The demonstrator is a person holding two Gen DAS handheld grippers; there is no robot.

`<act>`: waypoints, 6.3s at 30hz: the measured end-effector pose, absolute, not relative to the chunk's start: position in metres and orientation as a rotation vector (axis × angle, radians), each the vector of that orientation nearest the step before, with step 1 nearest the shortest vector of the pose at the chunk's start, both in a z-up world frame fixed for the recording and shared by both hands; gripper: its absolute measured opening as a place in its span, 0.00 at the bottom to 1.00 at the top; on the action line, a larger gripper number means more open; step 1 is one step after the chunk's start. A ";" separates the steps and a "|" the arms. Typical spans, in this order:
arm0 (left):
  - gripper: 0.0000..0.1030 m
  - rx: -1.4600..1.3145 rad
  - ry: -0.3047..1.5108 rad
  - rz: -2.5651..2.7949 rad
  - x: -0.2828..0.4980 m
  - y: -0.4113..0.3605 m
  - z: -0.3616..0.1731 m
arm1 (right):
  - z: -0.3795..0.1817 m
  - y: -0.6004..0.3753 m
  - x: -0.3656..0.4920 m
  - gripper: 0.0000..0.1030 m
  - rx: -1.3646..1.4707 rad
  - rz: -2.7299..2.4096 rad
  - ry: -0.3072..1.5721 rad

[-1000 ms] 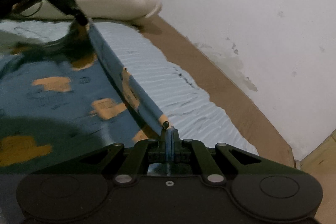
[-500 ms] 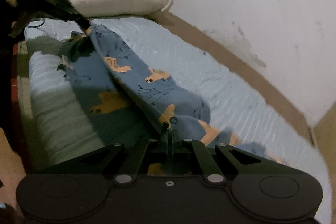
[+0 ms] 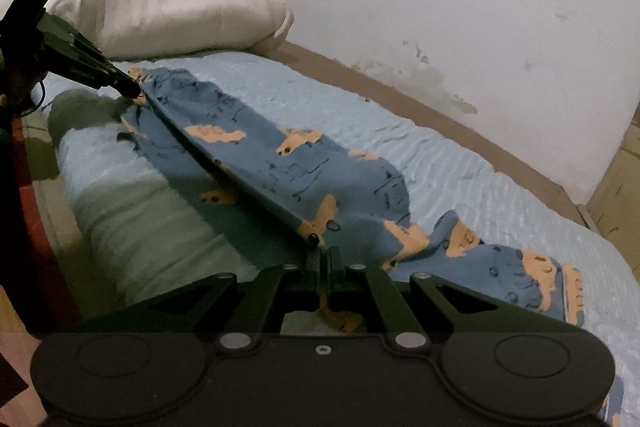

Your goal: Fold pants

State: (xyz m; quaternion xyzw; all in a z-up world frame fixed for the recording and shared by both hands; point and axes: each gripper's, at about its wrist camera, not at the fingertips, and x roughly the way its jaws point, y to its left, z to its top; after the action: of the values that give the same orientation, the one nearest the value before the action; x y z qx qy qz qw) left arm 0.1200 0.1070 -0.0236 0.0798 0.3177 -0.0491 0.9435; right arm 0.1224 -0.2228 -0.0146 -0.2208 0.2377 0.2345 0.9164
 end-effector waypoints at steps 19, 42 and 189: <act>0.95 -0.044 0.607 -0.142 0.101 0.046 -0.018 | -0.007 -0.284 0.111 0.89 -0.222 0.448 0.470; 0.85 0.171 0.614 -0.549 0.135 -0.179 -0.027 | -0.011 -0.535 0.248 0.25 0.440 0.205 0.862; 0.42 -0.301 0.754 0.237 0.172 0.172 -0.030 | -0.009 -0.193 0.284 0.99 -0.233 0.460 0.611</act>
State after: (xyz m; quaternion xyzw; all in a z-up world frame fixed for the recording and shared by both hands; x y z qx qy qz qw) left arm 0.1720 0.1717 -0.0297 -0.1460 0.3660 0.1151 0.9119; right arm 0.2841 -0.1929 -0.0087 -0.1136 0.2976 0.2240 0.9210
